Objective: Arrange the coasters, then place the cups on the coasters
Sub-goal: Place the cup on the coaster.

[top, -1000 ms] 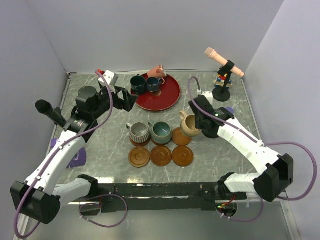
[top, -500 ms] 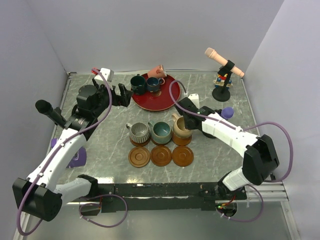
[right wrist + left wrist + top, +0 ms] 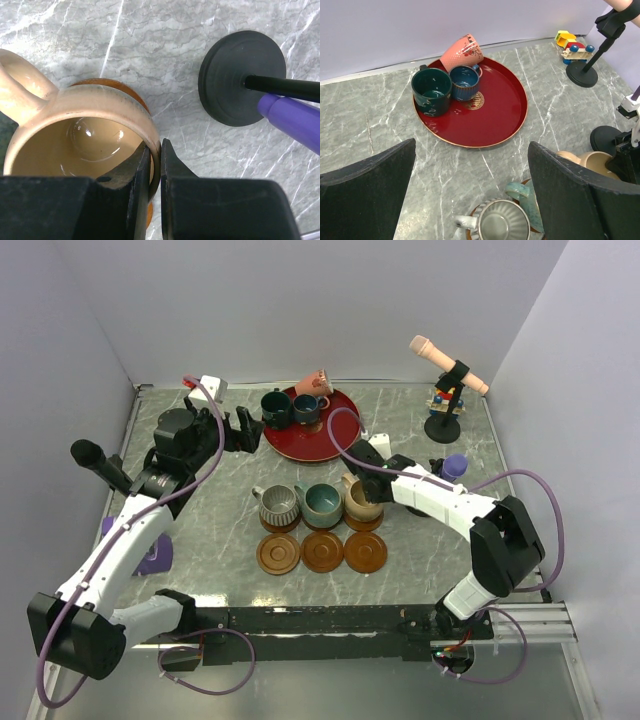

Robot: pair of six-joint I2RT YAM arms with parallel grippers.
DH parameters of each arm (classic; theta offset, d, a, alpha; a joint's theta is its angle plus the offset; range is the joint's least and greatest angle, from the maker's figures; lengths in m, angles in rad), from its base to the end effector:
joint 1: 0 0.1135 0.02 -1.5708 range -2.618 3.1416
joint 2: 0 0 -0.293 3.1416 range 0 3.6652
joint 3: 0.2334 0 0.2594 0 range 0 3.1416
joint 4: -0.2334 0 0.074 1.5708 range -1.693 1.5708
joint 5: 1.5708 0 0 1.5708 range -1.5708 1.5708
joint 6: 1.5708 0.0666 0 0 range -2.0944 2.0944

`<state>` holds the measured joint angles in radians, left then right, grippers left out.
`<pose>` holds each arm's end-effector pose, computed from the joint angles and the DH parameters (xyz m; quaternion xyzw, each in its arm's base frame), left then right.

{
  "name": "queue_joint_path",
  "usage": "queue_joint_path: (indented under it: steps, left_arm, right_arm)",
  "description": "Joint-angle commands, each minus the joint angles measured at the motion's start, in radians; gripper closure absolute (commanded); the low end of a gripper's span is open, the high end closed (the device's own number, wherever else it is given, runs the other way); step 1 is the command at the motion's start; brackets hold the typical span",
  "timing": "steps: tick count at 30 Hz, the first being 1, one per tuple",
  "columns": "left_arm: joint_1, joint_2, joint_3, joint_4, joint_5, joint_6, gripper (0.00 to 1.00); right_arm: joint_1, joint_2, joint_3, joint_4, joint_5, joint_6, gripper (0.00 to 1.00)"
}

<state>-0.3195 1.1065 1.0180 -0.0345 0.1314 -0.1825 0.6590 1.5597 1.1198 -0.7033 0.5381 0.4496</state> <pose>0.2673 -0.0976 0.3958 0.0946 0.7429 -0.2118 0.6280 0.2779 0.1720 0.2339 -0.0424 0.9428 -0.1132 0.3106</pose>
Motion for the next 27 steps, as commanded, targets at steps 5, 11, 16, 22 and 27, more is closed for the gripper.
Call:
queue_joint_path:
  steps: [5, 11, 16, 22, 27]
  left_arm:
    - [0.005, 0.003, 0.013, 0.010, 0.025, -0.025, 0.03]
    - [0.007, 0.003, 0.011, 0.015, 0.030, -0.025, 0.03]
    - [0.007, 0.006, 0.010, 0.015, 0.031, -0.023, 0.03]
    - [0.007, 0.006, 0.010, 0.016, 0.036, -0.023, 0.03]
    - [0.007, 0.006, 0.013, 0.015, 0.037, -0.026, 0.04]
  right_arm:
    - [0.010, -0.004, -0.014, 0.060, 0.057, 0.026, 1.00]
    - [0.008, -0.004, -0.031, 0.076, 0.054, 0.018, 1.00]
    - [0.008, -0.001, -0.044, 0.105, 0.048, 0.001, 1.00]
    - [0.008, 0.008, -0.061, 0.128, 0.046, -0.022, 1.00]
    - [0.008, 0.014, -0.063, 0.122, 0.039, -0.025, 1.00]
